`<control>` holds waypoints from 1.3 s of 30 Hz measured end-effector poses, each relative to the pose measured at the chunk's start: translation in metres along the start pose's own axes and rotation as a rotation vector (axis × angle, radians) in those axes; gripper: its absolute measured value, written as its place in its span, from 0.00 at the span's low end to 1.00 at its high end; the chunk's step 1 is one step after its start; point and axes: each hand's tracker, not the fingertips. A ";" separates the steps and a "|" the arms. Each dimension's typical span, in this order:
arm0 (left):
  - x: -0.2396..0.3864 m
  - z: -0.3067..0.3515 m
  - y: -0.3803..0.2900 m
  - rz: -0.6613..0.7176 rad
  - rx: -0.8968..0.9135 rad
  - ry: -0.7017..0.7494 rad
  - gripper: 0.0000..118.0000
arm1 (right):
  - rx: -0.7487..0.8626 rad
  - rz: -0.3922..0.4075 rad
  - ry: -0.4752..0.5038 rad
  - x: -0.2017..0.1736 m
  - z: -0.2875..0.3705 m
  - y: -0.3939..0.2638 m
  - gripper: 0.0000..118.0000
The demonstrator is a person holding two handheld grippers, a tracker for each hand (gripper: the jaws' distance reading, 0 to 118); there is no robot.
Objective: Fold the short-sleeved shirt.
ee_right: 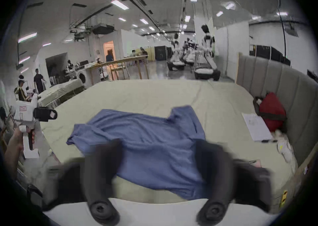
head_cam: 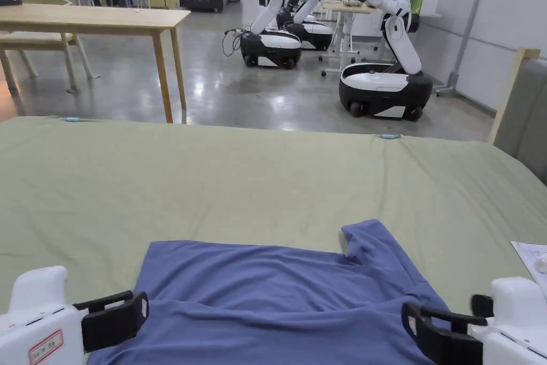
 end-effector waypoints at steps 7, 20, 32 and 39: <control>0.017 -0.001 0.007 -0.002 0.006 0.015 0.00 | 0.036 0.031 -0.042 -0.027 -0.013 0.006 0.04; 0.019 -0.055 0.031 -0.038 0.003 -0.016 0.00 | -0.005 -0.002 -0.029 -0.021 -0.036 0.006 0.04; -0.001 -0.200 0.084 -0.122 -0.179 0.100 0.00 | -0.125 -0.028 -0.065 0.036 -0.118 0.017 0.04; -0.001 -0.277 0.091 -0.210 -0.279 0.150 0.50 | -0.229 -0.064 -0.110 0.092 -0.193 0.028 0.04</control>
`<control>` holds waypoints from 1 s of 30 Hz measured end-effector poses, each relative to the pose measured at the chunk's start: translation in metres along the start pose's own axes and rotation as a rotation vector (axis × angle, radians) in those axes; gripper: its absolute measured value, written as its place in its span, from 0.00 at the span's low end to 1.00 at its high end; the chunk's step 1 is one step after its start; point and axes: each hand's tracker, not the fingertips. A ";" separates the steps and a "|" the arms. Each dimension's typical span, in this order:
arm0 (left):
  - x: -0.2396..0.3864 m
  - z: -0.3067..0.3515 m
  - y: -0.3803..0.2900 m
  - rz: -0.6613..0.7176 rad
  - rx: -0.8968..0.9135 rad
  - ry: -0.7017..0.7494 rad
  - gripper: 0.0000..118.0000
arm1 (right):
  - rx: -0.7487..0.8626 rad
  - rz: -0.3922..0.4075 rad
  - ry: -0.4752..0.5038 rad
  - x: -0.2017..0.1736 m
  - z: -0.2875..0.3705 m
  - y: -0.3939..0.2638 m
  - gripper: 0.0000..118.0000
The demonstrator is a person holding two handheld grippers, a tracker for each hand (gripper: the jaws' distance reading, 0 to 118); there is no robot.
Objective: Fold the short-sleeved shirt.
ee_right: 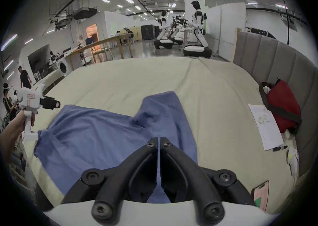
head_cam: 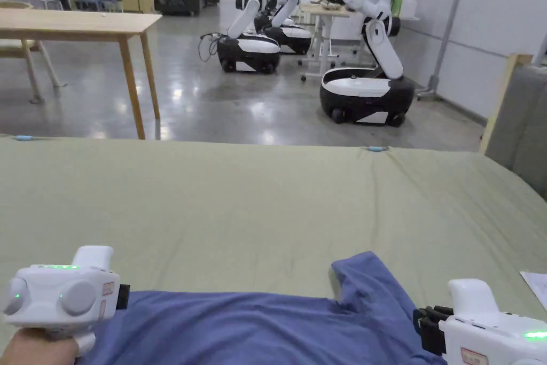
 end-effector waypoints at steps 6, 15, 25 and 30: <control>-0.009 -0.043 0.020 0.012 -0.062 0.043 0.98 | -0.085 -0.030 -0.037 0.031 -0.058 0.026 0.04; -0.003 -0.049 0.020 0.045 -0.143 0.024 0.50 | -0.259 -0.029 -0.054 0.047 -0.135 0.053 1.00; 0.010 -0.043 0.018 -0.019 -0.098 0.016 0.02 | -0.325 -0.009 -0.062 0.024 -0.159 0.038 0.04; 0.005 -0.015 0.018 -0.003 -0.052 -0.008 0.02 | -0.233 -0.038 -0.043 0.026 -0.126 0.047 0.04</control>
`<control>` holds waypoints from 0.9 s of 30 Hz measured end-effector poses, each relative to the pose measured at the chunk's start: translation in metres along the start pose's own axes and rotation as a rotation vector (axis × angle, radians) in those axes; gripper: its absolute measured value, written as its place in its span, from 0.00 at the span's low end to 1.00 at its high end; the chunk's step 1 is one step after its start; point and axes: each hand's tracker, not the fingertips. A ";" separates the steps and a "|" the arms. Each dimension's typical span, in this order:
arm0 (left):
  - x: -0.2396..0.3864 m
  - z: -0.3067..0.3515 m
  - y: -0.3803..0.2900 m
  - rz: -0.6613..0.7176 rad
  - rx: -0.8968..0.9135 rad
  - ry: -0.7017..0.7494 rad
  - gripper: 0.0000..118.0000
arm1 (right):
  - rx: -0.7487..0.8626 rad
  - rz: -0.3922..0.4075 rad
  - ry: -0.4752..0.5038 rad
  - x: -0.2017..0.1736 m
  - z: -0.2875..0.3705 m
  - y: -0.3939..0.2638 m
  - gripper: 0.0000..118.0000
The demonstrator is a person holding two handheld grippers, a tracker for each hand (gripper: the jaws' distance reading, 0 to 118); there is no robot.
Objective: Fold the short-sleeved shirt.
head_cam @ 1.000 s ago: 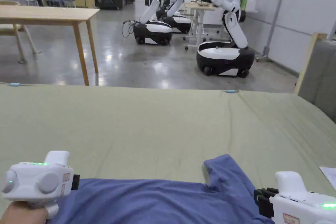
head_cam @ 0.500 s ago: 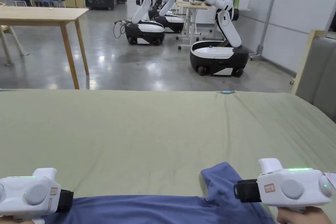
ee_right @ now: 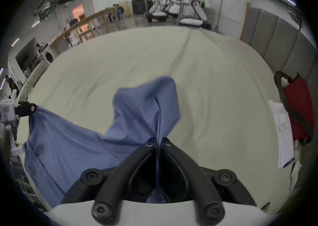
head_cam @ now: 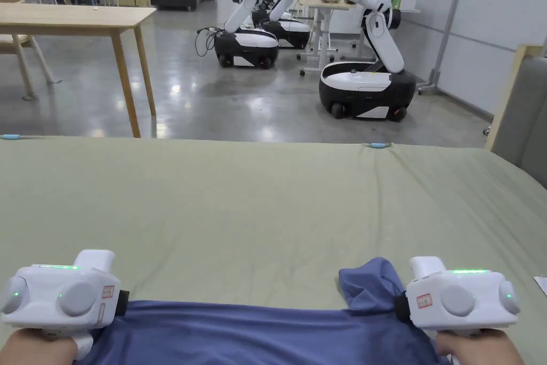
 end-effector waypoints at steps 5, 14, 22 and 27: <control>-0.009 0.074 -0.011 -0.008 0.150 -0.071 0.02 | 0.158 0.061 0.055 -0.006 0.089 -0.014 0.04; -0.031 0.189 -0.139 0.009 0.219 -0.142 0.02 | 0.261 0.153 0.086 -0.014 0.205 -0.146 0.04; -0.032 0.157 -0.226 0.089 0.099 -0.109 0.07 | 0.162 0.092 0.061 -0.015 0.169 -0.225 0.04; -0.006 0.200 -0.207 0.043 0.266 -0.057 0.96 | 0.274 0.069 0.065 -0.024 0.217 -0.205 0.91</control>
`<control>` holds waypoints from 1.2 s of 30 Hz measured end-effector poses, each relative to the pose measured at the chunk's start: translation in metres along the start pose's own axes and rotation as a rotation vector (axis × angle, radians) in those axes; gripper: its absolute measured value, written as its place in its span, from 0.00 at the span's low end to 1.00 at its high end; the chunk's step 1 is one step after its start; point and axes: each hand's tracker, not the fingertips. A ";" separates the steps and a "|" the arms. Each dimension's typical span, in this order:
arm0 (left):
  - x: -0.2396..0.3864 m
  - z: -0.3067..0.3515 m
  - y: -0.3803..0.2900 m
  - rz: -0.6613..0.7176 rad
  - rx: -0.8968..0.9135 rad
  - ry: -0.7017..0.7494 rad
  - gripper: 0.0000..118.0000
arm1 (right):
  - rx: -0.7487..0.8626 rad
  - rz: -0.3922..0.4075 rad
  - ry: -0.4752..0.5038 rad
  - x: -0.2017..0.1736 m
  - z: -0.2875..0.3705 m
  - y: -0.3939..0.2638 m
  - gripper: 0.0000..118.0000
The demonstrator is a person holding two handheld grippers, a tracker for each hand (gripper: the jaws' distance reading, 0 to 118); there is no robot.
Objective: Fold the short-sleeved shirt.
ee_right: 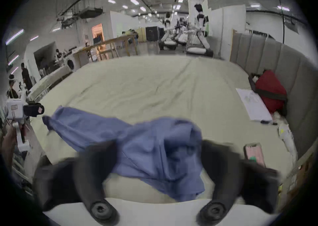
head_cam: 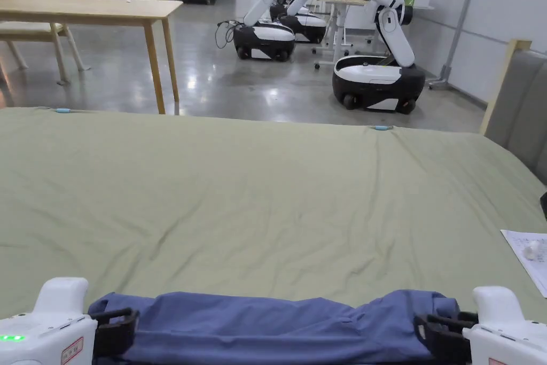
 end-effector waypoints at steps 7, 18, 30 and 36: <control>0.066 0.055 0.033 -0.061 0.379 -0.006 0.69 | 0.453 -0.028 0.012 -0.064 0.060 0.024 0.56; -0.019 0.036 -0.006 0.120 0.202 -0.029 0.00 | 0.410 0.050 0.008 -0.106 0.054 0.009 0.00; -0.125 -0.067 -0.091 0.887 -0.145 -0.523 1.00 | 0.380 0.009 0.075 -0.117 0.054 0.012 0.00; -0.090 -0.103 -0.091 0.964 -0.066 -0.600 0.62 | 0.370 0.017 0.077 -0.116 0.055 0.015 0.00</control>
